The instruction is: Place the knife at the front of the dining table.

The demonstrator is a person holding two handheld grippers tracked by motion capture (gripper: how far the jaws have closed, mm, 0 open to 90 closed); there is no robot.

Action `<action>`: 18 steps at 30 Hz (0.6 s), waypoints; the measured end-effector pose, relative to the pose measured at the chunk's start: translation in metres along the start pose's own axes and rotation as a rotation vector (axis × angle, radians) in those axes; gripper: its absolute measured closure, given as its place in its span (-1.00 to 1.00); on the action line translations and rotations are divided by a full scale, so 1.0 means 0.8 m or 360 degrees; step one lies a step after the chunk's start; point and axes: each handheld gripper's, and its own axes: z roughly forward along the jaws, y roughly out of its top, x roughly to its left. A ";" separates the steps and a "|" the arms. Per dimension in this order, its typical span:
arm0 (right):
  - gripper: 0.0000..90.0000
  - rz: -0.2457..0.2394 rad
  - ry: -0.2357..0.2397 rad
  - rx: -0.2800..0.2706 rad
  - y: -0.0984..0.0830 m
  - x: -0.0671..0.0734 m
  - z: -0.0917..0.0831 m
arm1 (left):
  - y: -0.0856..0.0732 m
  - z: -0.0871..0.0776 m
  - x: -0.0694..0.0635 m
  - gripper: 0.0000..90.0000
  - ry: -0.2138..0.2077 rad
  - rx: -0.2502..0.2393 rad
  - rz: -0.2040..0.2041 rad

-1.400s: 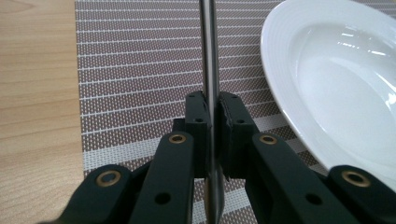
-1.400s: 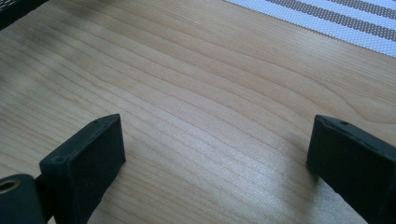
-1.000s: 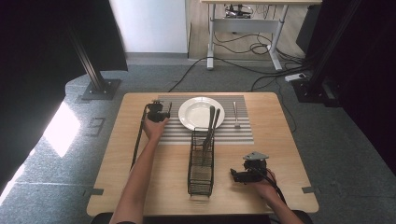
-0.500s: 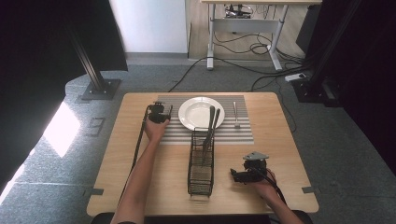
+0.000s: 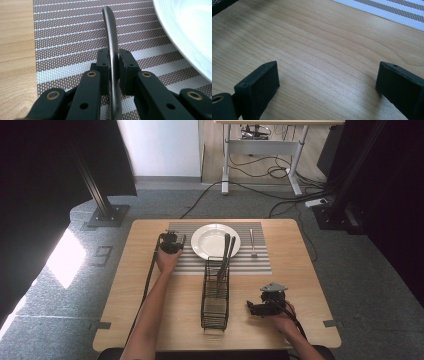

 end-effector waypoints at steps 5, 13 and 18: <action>-0.89 0.0000 -0.0001 -0.0001 0.000 0.000 0.000 | -0.001 0.000 0.001 0.74 -0.0010 -0.0011 -0.0004; -0.89 -0.0002 0.0002 -0.0001 -0.001 0.000 -0.001 | -0.007 -0.018 0.010 0.45 -0.0052 -0.0067 -0.0014; -0.88 -0.0005 0.0003 -0.0004 -0.001 0.001 -0.001 | -0.021 -0.030 0.009 0.45 -0.0072 -0.0046 0.0019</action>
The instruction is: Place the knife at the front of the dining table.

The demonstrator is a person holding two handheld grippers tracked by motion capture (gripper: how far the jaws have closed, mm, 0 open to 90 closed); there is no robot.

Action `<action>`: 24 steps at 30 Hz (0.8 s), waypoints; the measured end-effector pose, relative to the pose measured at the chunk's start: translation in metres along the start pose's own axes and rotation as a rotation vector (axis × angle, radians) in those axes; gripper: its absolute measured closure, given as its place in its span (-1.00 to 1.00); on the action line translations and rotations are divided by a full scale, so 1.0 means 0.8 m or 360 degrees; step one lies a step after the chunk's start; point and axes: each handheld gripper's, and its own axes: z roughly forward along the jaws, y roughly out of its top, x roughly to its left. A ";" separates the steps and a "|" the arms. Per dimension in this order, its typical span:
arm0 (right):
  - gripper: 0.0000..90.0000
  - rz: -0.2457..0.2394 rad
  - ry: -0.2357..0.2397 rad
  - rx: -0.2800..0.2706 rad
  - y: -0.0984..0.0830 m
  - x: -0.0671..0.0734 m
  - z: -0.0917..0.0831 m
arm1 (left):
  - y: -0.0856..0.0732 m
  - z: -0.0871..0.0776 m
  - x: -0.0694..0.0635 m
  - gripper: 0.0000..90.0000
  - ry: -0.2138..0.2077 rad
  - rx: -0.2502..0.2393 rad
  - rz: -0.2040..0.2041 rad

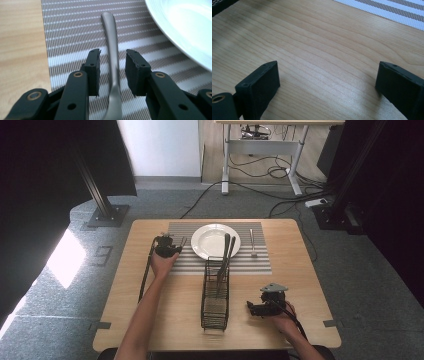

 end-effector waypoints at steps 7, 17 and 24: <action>-0.87 -0.0003 0.0004 0.0001 -0.001 0.000 -0.001 | -0.014 -0.001 -0.007 0.50 0.0028 0.0036 0.0075; -0.88 -0.0004 0.0008 0.0000 -0.001 0.000 -0.001 | -0.004 0.008 -0.013 0.79 0.0144 0.0033 0.0092; -0.88 -0.0003 0.0012 0.0000 -0.001 -0.001 -0.001 | 0.018 0.025 -0.001 0.79 0.0177 0.0049 0.0024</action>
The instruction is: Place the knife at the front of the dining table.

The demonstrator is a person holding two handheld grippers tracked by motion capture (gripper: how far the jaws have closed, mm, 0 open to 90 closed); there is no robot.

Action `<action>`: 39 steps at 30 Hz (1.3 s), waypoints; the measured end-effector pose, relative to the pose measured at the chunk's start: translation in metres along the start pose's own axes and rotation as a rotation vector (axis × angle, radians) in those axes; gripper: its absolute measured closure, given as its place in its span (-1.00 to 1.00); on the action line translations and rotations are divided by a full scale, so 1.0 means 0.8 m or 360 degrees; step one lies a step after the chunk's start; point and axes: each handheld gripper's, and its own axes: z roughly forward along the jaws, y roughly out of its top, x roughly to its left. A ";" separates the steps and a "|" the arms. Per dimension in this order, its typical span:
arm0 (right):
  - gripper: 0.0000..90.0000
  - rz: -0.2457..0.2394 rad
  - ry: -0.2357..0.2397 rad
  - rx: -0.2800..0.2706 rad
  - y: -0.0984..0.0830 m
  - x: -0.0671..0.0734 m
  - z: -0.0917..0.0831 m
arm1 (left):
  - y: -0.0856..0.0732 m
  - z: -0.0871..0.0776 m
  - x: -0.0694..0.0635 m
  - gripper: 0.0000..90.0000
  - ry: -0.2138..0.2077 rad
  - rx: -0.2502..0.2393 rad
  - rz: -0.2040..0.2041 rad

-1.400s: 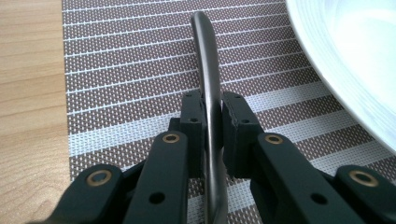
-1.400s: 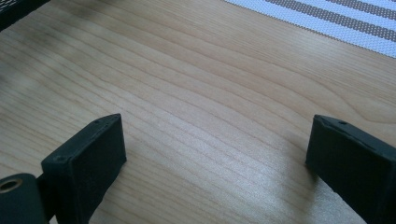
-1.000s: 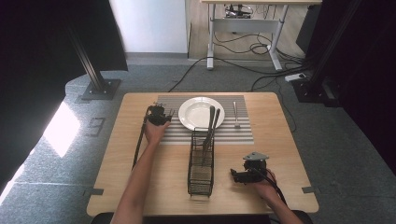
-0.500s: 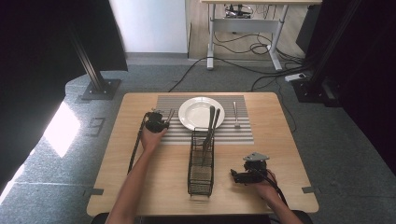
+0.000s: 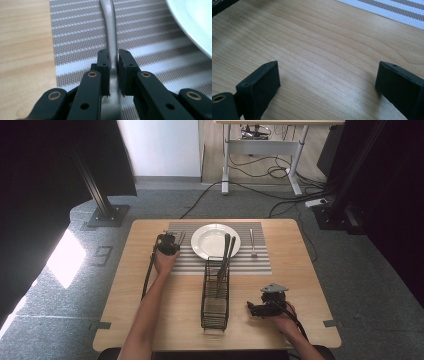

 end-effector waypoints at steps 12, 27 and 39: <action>-0.87 -0.0007 0.0003 -0.0001 -0.001 -0.001 -0.001 | 0.024 0.021 0.011 0.77 0.0026 0.0005 -0.0071; -0.87 -0.0010 0.0000 -0.0003 -0.001 -0.001 -0.001 | -0.013 -0.013 0.018 0.22 -0.0062 0.0007 -0.0032; -0.87 -0.0010 0.0000 -0.0003 -0.001 -0.001 -0.001 | -0.031 -0.025 0.011 0.23 -0.0097 -0.0032 -0.0013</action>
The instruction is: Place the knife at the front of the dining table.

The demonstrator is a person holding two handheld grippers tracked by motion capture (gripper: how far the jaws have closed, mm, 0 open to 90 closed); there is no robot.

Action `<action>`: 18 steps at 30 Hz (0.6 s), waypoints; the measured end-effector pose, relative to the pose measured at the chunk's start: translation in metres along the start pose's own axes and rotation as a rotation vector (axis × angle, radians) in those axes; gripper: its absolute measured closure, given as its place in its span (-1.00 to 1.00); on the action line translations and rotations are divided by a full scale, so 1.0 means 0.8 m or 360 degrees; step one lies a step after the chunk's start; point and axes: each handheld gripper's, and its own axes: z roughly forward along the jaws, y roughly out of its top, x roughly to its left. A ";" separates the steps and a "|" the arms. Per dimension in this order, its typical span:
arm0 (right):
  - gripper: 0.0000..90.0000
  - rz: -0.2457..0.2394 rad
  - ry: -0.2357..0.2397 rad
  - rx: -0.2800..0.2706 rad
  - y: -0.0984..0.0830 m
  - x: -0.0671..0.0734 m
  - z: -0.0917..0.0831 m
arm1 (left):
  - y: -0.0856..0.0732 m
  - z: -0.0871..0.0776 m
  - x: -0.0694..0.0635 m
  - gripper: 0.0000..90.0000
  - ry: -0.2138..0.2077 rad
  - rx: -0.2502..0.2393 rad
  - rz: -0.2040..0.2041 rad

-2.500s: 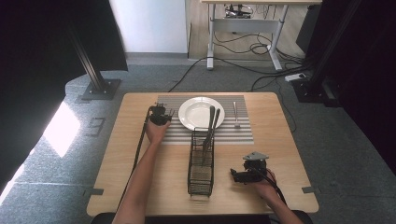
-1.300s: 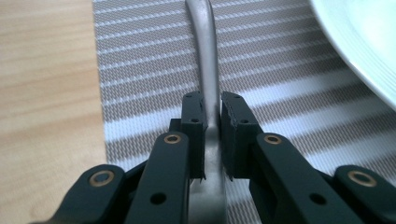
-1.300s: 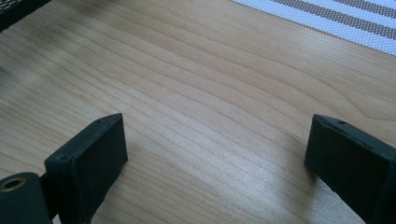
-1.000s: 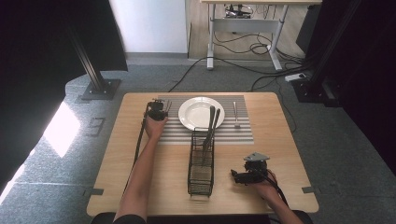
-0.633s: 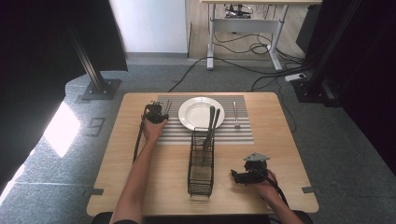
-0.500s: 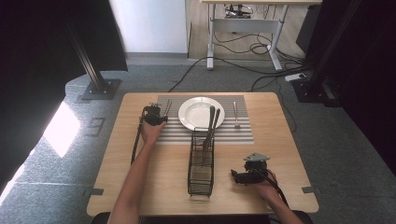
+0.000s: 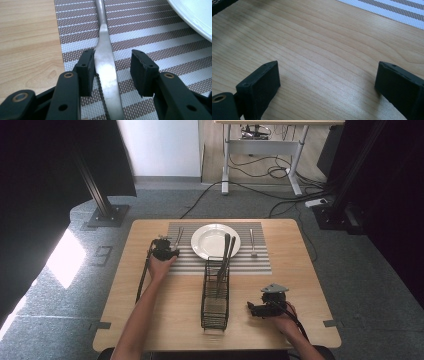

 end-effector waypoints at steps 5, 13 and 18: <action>-0.87 0.0000 0.0000 0.0003 0.000 0.000 0.000 | -0.001 -0.001 -0.003 0.24 -0.0004 0.0006 0.0013; -0.87 0.0000 0.0000 0.0003 0.000 0.000 0.000 | -0.002 0.000 -0.012 0.24 0.0016 0.0002 0.0062; -0.87 -0.0001 0.0002 0.0004 0.000 0.000 0.000 | -0.002 0.000 -0.012 0.22 0.0002 0.0004 0.0055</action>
